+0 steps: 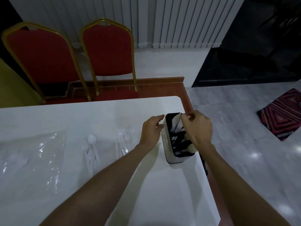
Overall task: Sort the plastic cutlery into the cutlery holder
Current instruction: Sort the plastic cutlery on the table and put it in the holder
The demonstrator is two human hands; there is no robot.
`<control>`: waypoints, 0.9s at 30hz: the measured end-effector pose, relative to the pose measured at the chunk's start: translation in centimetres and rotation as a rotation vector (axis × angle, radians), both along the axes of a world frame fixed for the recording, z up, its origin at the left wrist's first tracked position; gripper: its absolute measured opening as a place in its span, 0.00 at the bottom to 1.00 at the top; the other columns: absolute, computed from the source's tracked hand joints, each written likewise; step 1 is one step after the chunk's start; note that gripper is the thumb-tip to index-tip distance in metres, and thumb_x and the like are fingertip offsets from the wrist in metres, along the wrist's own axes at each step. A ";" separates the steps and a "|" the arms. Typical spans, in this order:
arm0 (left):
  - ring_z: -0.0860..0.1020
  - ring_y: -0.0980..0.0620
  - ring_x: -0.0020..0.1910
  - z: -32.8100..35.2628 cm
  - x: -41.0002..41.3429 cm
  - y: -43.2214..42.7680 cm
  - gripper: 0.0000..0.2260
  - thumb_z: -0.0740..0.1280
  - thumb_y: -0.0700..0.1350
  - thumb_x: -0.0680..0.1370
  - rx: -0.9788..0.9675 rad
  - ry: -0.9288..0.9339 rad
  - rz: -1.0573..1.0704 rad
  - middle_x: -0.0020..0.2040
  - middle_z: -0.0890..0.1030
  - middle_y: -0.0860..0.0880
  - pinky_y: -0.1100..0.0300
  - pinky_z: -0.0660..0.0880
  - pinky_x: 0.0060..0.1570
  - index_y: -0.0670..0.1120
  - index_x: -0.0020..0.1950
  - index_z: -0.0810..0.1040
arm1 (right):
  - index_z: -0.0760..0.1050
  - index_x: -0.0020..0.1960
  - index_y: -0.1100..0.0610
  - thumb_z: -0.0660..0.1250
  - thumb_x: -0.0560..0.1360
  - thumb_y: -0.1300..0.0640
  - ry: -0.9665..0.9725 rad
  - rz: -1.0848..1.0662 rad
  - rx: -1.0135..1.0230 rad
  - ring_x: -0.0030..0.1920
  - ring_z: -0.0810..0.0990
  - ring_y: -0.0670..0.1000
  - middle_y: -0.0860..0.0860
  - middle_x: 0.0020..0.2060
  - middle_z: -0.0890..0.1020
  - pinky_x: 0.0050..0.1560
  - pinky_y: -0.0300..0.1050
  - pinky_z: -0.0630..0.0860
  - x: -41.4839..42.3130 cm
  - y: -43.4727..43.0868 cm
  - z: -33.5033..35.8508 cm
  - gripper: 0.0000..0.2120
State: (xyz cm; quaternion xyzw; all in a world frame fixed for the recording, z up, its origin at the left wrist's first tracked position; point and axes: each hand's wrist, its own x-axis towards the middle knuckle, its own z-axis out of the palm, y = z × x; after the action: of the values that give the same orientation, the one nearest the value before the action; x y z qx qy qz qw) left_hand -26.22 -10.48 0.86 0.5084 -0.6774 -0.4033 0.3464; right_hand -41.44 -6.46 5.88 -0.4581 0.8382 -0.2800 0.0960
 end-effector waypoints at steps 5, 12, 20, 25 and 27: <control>0.73 0.44 0.65 -5.8 7.8 2.3 0.15 0.62 0.38 0.80 0.068 -0.245 0.127 0.64 0.76 0.43 0.58 0.67 0.66 0.41 0.67 0.73 | 0.76 0.54 0.57 0.64 0.77 0.57 -0.001 0.290 -0.250 0.36 0.76 0.46 0.47 0.42 0.79 0.38 0.39 0.74 3.9 0.1 1.4 0.07; 0.41 0.46 0.77 -11.1 16.9 5.0 0.37 0.36 0.64 0.72 0.129 -0.940 -0.339 0.78 0.40 0.48 0.40 0.49 0.72 0.47 0.78 0.43 | 0.78 0.57 0.57 0.64 0.76 0.61 -0.087 0.568 -0.045 0.36 0.78 0.47 0.51 0.46 0.82 0.40 0.35 0.76 10.9 0.1 -5.0 0.10; 0.68 0.44 0.71 -12.0 22.5 6.0 0.37 0.63 0.65 0.70 -0.031 -1.065 -0.330 0.73 0.67 0.44 0.36 0.69 0.59 0.44 0.73 0.63 | 0.81 0.55 0.60 0.65 0.76 0.62 -0.060 0.707 0.279 0.48 0.81 0.55 0.56 0.49 0.82 0.51 0.45 0.78 17.1 1.3 -12.0 0.10; 0.70 0.43 0.70 -12.1 23.9 5.6 0.27 0.55 0.58 0.75 -0.159 -0.997 -0.228 0.71 0.70 0.42 0.39 0.70 0.63 0.43 0.68 0.69 | 0.82 0.54 0.59 0.65 0.78 0.60 0.007 0.599 0.319 0.51 0.79 0.55 0.56 0.50 0.81 0.53 0.46 0.79 17.9 2.0 -14.0 0.09; 0.72 0.43 0.67 -11.7 23.5 5.7 0.21 0.57 0.55 0.75 -0.212 -0.898 -0.128 0.66 0.75 0.43 0.44 0.67 0.66 0.44 0.60 0.76 | 0.82 0.54 0.60 0.65 0.78 0.58 0.012 0.533 0.333 0.51 0.78 0.54 0.56 0.51 0.80 0.52 0.46 0.79 18.1 2.1 -14.0 0.10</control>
State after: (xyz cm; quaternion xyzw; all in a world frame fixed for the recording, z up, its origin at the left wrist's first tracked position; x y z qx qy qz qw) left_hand -2.72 -4.78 -10.86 0.5515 -0.8280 -0.0923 0.0433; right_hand -23.35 -4.33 -8.15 -0.6411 0.7236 -0.1012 0.2347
